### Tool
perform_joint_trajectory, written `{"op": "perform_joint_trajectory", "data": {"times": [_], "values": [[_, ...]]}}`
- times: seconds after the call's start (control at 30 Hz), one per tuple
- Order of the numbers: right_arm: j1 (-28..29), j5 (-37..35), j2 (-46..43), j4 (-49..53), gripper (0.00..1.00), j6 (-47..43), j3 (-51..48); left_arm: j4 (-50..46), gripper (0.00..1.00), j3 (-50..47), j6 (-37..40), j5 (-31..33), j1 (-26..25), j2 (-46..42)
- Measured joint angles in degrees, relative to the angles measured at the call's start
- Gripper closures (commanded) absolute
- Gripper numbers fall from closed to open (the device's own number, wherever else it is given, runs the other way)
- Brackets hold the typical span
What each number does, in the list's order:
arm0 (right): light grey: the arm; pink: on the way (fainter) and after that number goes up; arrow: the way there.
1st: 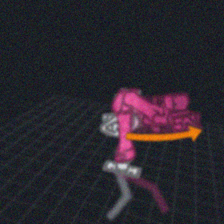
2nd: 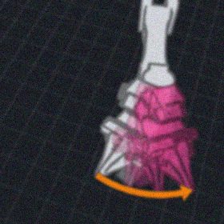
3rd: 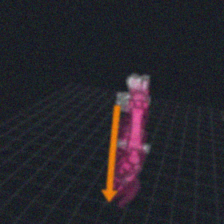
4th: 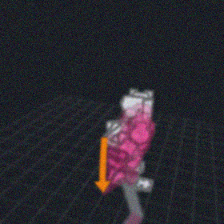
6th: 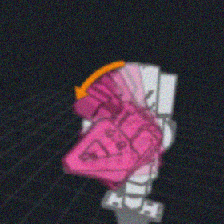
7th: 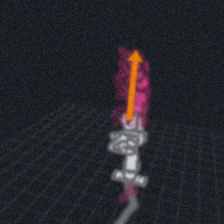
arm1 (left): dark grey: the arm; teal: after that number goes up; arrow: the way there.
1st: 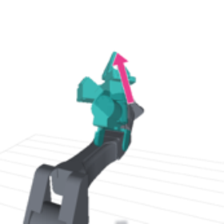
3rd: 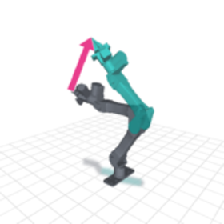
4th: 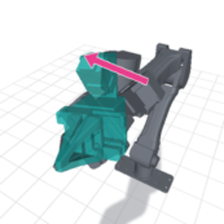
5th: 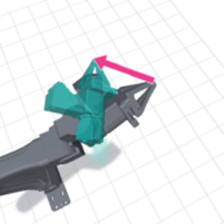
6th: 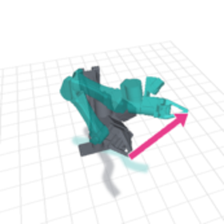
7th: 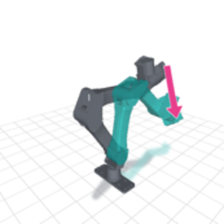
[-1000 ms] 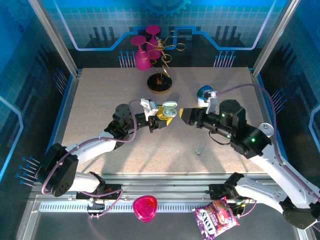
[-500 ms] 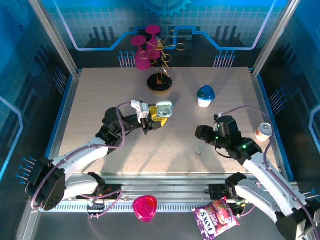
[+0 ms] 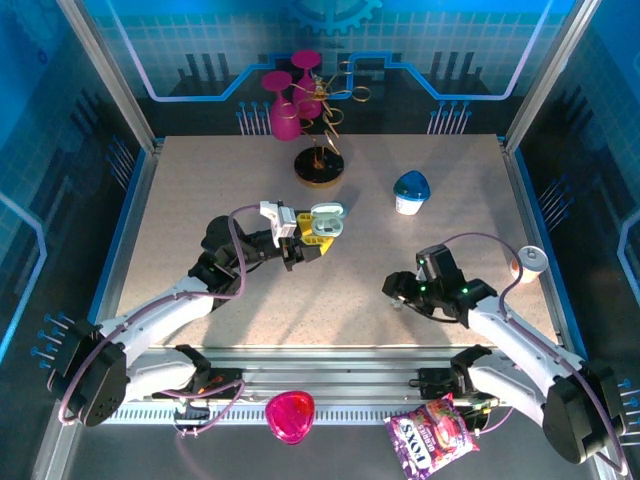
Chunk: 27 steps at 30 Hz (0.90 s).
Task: Insert the wireless bluetooth earbuds into the charging case
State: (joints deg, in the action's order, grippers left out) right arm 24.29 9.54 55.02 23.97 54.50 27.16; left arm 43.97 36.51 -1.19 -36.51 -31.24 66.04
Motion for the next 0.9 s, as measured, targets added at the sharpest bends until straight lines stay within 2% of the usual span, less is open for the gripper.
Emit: {"op": "perform_joint_trajectory", "data": {"times": [0.57, 0.9], "values": [[0.0, 1.03, 5.38, -1.16, 0.4, -0.07, -2.03, -0.17, 0.68, 0.0, 0.02, -0.37, 0.0, 0.0], [0.0, 1.03, 9.9, -6.21, 0.42, -0.04, -2.1, -0.42, 0.68, 0.0, 0.02, -0.37, 0.0, 0.0]]}}
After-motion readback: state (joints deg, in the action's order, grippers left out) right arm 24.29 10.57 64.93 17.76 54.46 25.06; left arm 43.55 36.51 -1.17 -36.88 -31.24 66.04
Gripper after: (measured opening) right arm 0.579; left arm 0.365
